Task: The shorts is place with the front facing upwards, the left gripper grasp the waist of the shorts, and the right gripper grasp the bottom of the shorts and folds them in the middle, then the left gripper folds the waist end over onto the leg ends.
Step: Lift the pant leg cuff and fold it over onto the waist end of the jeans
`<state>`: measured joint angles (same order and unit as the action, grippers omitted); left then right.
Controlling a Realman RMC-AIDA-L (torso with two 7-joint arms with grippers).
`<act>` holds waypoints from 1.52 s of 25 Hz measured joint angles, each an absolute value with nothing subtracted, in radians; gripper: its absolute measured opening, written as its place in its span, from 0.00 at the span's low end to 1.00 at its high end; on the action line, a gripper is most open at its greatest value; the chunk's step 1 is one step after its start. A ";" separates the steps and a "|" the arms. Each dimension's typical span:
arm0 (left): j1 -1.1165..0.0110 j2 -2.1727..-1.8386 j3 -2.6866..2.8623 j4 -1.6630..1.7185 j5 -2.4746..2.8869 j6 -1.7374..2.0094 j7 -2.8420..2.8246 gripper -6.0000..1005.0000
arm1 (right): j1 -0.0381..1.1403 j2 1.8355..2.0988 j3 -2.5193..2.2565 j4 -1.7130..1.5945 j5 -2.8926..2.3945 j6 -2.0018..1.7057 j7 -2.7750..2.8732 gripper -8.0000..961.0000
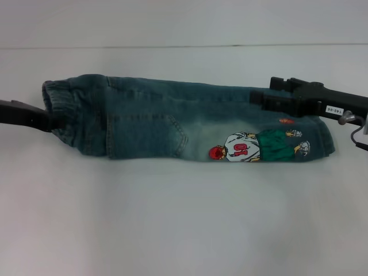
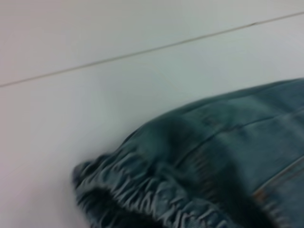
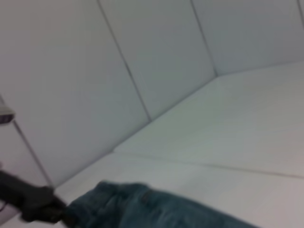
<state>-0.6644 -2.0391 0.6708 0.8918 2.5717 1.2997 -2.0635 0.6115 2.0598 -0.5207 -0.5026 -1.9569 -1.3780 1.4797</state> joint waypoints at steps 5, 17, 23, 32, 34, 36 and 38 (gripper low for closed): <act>-0.669 -2.025 0.638 0.982 2.464 1.487 -2.072 0.04 | 0.613 2.082 -0.520 -0.470 -1.911 -1.332 1.433 1.00; -0.726 -1.962 0.566 1.034 2.293 1.668 -2.159 0.05 | 0.645 2.089 -0.526 -0.348 -1.833 -1.177 1.334 0.99; -0.763 -1.955 0.565 1.036 2.245 1.696 -2.180 0.05 | 0.666 2.095 -0.526 -0.283 -1.799 -1.104 1.268 0.83; -0.829 -1.953 0.572 1.034 2.205 1.729 -2.214 0.05 | 0.731 2.106 -0.518 -0.047 -1.513 -0.997 0.954 0.31; -0.836 -1.952 0.571 1.036 2.188 1.730 -2.221 0.05 | 0.747 2.108 -0.518 0.006 -1.448 -0.988 0.861 0.23; -0.842 -1.945 0.570 1.036 2.172 1.731 -2.231 0.04 | 0.764 2.110 -0.515 0.044 -1.414 -0.969 0.784 0.15; -0.848 -1.936 0.571 1.037 2.161 1.734 -2.243 0.04 | 0.778 2.110 -0.500 0.070 -1.404 -0.944 0.728 0.07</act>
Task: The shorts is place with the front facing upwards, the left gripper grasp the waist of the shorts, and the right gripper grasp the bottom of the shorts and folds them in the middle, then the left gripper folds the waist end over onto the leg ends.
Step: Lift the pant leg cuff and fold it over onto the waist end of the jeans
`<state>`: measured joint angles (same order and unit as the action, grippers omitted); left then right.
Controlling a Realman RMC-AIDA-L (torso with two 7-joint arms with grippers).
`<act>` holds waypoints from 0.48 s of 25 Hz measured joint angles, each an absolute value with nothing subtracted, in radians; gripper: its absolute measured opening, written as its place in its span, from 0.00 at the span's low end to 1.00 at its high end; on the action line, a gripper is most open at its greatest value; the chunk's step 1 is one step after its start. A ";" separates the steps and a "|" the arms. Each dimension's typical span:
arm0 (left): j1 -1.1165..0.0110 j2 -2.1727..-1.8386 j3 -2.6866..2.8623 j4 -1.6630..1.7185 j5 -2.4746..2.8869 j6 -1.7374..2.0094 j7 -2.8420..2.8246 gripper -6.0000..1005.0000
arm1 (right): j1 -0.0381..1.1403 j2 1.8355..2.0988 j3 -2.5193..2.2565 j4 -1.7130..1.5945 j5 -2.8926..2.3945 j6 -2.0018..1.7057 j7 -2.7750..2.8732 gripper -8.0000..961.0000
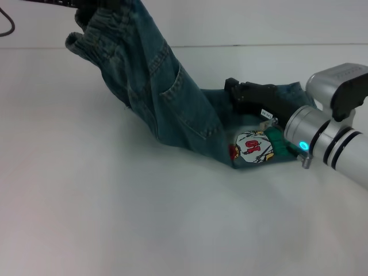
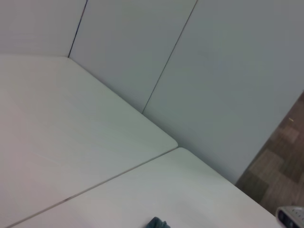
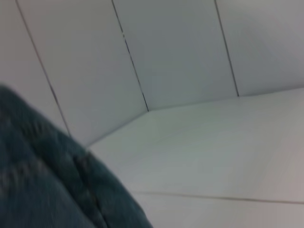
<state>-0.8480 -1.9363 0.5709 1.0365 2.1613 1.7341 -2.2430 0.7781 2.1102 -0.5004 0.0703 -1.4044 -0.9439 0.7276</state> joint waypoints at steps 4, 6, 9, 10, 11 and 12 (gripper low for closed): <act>-0.859 -1.924 0.568 1.033 2.140 1.751 -2.255 0.04 | 0.795 2.113 -0.409 0.126 -1.403 -0.897 0.587 0.05; -0.860 -1.923 0.566 1.032 2.119 1.761 -2.259 0.05 | 0.808 2.114 -0.360 0.164 -1.406 -0.884 0.517 0.04; -0.864 -1.922 0.568 1.031 2.088 1.774 -2.264 0.05 | 0.842 2.114 -0.328 0.223 -1.411 -0.857 0.434 0.02; -0.864 -1.922 0.569 1.031 2.079 1.778 -2.267 0.04 | 0.851 2.116 -0.324 0.242 -1.412 -0.849 0.409 0.01; -0.864 -1.922 0.571 1.031 2.071 1.781 -2.269 0.04 | 0.863 2.117 -0.317 0.263 -1.411 -0.843 0.380 0.01; -0.865 -1.922 0.573 1.030 2.062 1.785 -2.272 0.04 | 0.870 2.119 -0.311 0.280 -1.412 -0.838 0.355 0.01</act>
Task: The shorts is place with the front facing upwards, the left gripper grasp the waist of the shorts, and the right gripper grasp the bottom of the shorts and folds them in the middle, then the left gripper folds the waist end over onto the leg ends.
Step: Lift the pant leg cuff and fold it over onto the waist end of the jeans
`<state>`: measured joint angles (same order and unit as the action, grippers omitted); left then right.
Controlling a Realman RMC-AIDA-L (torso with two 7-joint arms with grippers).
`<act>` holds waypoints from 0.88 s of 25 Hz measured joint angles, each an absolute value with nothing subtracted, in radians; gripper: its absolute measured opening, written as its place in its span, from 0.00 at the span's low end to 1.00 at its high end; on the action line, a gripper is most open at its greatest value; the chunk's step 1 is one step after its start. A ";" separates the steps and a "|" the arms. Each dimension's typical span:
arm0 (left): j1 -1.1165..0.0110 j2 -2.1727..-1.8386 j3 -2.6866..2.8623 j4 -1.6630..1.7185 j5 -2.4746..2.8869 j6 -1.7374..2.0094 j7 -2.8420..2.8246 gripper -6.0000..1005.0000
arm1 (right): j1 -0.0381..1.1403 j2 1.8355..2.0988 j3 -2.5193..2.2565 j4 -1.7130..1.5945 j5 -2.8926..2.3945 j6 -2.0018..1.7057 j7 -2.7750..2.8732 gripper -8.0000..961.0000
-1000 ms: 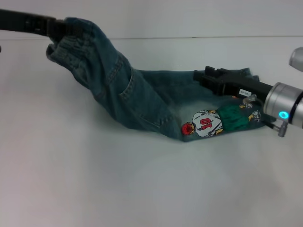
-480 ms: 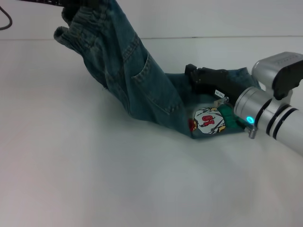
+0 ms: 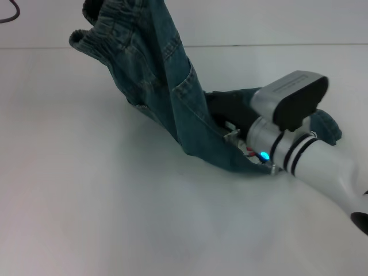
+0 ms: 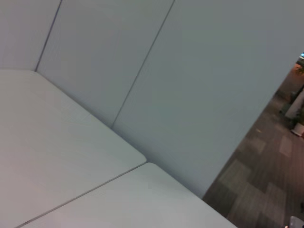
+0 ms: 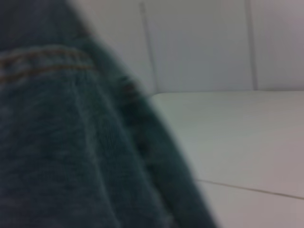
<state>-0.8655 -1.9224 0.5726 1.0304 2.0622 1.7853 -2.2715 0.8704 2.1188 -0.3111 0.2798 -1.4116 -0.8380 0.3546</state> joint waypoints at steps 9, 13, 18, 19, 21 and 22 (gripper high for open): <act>-0.867 -1.930 0.576 1.024 2.045 1.796 -2.274 0.05 | 0.910 2.121 -0.164 0.418 -1.592 -0.756 0.280 0.01; -0.866 -1.935 0.578 1.023 2.045 1.796 -2.275 0.05 | 0.903 2.122 -0.039 0.467 -1.770 -0.696 0.279 0.01; -0.851 -1.940 0.592 1.021 2.047 1.795 -2.275 0.04 | 0.898 2.121 0.049 0.494 -1.884 -0.643 0.283 0.01; -0.847 -1.940 0.592 1.019 2.048 1.793 -2.275 0.04 | 0.897 2.121 0.056 0.494 -1.888 -0.635 0.284 0.01; -0.837 -1.942 0.592 1.010 2.052 1.787 -2.271 0.04 | 0.893 2.118 0.062 0.494 -1.889 -0.619 0.285 0.01; -0.835 -1.943 0.592 1.004 2.053 1.785 -2.268 0.04 | 0.891 2.116 0.063 0.492 -1.889 -0.612 0.288 0.01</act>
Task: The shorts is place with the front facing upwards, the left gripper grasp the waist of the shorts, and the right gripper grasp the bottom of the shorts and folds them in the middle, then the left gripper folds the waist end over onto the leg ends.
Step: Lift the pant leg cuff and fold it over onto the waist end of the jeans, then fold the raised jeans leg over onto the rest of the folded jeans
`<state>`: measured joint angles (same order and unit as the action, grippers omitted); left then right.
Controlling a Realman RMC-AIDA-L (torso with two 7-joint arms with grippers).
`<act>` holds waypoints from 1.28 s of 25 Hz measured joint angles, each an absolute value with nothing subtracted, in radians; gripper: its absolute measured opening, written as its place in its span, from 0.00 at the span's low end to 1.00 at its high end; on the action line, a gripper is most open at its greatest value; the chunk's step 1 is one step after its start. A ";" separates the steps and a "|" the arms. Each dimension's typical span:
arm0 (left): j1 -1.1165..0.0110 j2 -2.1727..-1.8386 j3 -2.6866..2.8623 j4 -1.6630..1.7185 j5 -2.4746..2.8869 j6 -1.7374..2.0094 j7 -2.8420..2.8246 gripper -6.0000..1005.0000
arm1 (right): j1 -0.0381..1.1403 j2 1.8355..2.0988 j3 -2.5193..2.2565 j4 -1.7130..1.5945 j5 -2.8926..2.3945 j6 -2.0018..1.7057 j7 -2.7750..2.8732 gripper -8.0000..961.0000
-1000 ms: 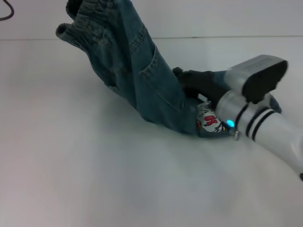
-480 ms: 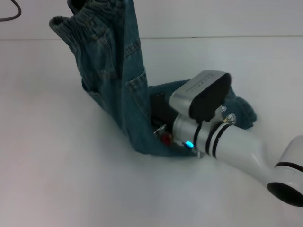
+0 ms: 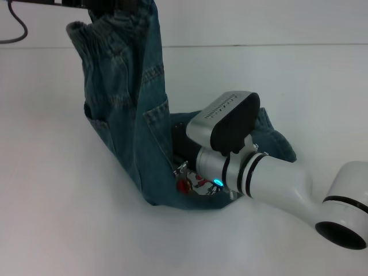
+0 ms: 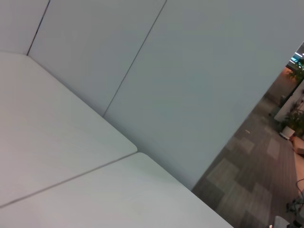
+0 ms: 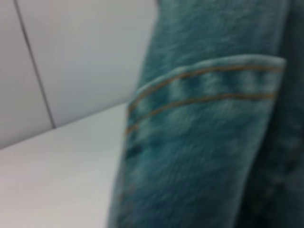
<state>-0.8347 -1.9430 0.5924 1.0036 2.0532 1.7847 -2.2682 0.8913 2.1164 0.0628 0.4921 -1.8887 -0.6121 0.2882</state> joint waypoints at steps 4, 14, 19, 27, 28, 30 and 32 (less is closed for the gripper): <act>-0.825 -1.952 0.594 0.979 2.056 1.779 -2.250 0.04 | 0.846 2.104 0.073 0.451 -1.890 -0.638 0.357 0.01; -0.827 -1.983 0.718 0.976 2.055 1.715 -2.238 0.05 | 0.719 2.095 0.128 0.190 -1.881 -0.850 0.661 0.01; -0.871 -2.005 0.772 0.909 2.050 1.657 -2.198 0.05 | 0.674 2.090 0.246 0.108 -1.876 -0.975 0.748 0.01; -0.934 -2.063 0.874 0.809 2.057 1.513 -2.117 0.05 | 0.652 2.088 0.334 0.008 -1.860 -1.074 0.873 0.01; -0.935 -2.068 0.891 0.806 2.058 1.500 -2.116 0.05 | 0.650 2.088 0.337 -0.001 -1.859 -1.081 0.886 0.01; -0.937 -2.085 0.946 0.796 2.059 1.461 -2.114 0.05 | 0.647 2.087 0.341 -0.019 -1.855 -1.088 0.909 0.01; -0.939 -2.098 0.992 0.781 2.060 1.431 -2.115 0.04 | 0.643 2.087 0.342 -0.030 -1.849 -1.092 0.924 0.01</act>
<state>-0.9387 -2.0978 0.9925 0.7807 2.0601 1.4308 -2.1145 0.6431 2.0870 0.3422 -0.0297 -1.8494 -1.0922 0.9237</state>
